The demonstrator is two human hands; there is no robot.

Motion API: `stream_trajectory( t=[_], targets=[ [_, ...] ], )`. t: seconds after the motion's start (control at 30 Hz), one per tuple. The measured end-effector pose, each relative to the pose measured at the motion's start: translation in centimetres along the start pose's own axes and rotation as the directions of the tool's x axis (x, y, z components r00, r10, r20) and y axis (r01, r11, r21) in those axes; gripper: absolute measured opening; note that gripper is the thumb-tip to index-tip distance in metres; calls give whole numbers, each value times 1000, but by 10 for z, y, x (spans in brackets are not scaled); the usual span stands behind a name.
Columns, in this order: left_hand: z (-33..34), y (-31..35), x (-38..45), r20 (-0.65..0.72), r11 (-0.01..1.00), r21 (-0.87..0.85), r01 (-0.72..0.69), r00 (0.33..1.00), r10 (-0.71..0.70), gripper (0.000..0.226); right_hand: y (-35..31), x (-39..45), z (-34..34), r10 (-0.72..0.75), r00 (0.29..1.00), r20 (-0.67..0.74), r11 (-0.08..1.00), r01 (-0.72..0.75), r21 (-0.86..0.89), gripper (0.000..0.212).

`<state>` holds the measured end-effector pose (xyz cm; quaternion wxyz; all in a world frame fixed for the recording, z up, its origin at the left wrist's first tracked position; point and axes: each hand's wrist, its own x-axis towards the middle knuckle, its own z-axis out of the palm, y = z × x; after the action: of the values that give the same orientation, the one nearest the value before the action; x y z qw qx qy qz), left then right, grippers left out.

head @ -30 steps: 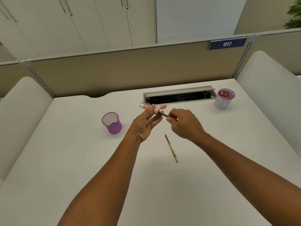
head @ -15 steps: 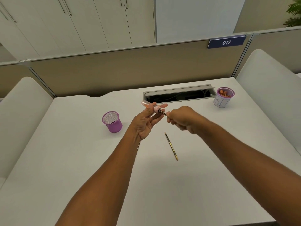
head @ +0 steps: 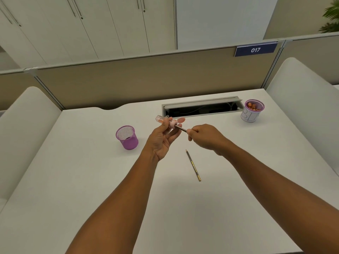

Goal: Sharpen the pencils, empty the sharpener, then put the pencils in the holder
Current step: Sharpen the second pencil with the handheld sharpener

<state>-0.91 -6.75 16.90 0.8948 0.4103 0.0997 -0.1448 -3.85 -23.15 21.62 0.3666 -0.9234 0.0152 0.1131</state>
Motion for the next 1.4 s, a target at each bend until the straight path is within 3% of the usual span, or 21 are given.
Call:
stream_trajectory(
  t=[0.13, 0.7, 1.07, 1.27, 1.4],
  targets=[
    [-4, 2, 2, -62, 999, -33, -17, 998, 15, 22, 11, -1, 5, -110, 992, -57, 991, 105, -86, 35],
    [0, -2, 4, -78, 995, -103, -4, 997, -4, 23, 29, 0, 20, -127, 981, -147, 987, 140, 81, 20],
    [0, -1, 5, -58, 998, -60, 6, 998, -10, 31, 28, 5, 21, -219, 948, -229, 973, 194, -129, 24],
    [1, -2, 6, -45, 999, -31, -9, 999, 7, 27, 18, 4, 17, -357, 844, -399, 930, 284, -232, 20],
    [3, -1, 8, -92, 999, -33, -6, 996, 3, 22, 11, 2, 13, -406, 829, -385, 897, 281, -342, 18]
  ],
)
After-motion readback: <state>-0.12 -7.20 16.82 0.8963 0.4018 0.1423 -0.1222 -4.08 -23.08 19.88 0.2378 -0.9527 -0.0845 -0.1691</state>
